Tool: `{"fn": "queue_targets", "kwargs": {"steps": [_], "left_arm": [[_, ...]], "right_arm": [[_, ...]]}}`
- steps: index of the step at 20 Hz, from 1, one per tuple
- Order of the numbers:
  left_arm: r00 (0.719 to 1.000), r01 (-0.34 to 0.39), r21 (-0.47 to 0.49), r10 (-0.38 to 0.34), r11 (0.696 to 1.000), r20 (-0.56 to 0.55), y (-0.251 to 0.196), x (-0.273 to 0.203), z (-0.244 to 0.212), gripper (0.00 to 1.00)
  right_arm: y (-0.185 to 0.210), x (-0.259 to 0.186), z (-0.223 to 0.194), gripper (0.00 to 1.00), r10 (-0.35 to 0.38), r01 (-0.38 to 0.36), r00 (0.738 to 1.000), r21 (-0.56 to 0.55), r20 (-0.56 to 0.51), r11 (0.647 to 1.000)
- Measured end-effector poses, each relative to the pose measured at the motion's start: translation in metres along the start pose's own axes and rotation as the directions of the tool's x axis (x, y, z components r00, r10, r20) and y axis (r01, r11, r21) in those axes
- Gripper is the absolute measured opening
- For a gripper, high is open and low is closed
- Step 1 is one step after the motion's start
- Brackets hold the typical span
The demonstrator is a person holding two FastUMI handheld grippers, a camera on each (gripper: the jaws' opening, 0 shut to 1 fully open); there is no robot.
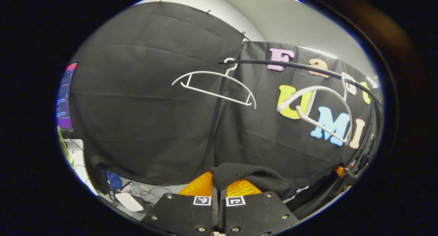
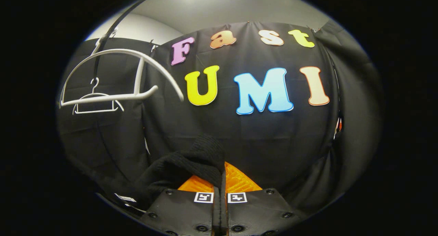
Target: Grasp the clothes on the hanger with both hands and then place them into the laundry hamper below.
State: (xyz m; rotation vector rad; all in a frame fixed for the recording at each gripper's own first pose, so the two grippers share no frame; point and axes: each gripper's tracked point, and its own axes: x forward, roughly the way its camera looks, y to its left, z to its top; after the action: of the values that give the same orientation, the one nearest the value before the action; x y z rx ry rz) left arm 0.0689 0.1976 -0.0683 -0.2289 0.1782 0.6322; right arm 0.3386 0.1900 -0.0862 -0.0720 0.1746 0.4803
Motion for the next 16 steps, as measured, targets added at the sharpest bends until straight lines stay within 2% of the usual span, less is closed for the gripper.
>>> {"fn": "queue_targets", "kwargs": {"steps": [1,2,3,7,11,14,16], "left_arm": [[1.000,-0.006,0.010,0.006,1.000,-0.014,-0.001,-0.002,-0.007,0.00],[0.999,-0.013,0.026,0.014,1.000,-0.029,0.001,-0.004,-0.014,0.01],[0.999,-0.017,0.053,0.020,0.998,-0.046,0.003,-0.007,-0.026,0.01],[0.990,0.001,0.130,0.017,0.992,-0.140,0.000,-0.020,-0.080,0.00],[0.968,0.088,0.180,-0.042,0.980,-0.247,-0.013,-0.016,-0.113,0.01],[0.942,0.191,0.265,-0.101,0.945,-0.321,-0.018,-0.003,-0.140,0.01],[0.924,0.263,0.286,-0.154,0.921,-0.351,-0.029,-0.003,-0.154,0.00]], "right_arm": [[0.000,-0.007,-0.007,0.00,0.014,-0.014,1.000,-0.012,-0.013,1.000],[0.001,-0.013,-0.015,0.05,0.029,-0.030,0.999,-0.018,-0.027,0.999],[0.002,-0.021,-0.024,0.01,0.043,-0.044,0.998,-0.015,-0.048,0.999],[0.008,-0.050,-0.067,0.01,0.075,-0.076,0.986,-0.003,-0.151,0.997],[0.013,-0.077,-0.099,0.02,0.057,-0.059,0.969,-0.002,-0.242,0.998],[0.025,-0.097,-0.109,0.02,0.045,-0.049,0.960,-0.006,-0.276,0.999],[0.031,-0.109,-0.114,0.01,0.023,-0.033,0.955,-0.029,-0.295,0.999]]}}
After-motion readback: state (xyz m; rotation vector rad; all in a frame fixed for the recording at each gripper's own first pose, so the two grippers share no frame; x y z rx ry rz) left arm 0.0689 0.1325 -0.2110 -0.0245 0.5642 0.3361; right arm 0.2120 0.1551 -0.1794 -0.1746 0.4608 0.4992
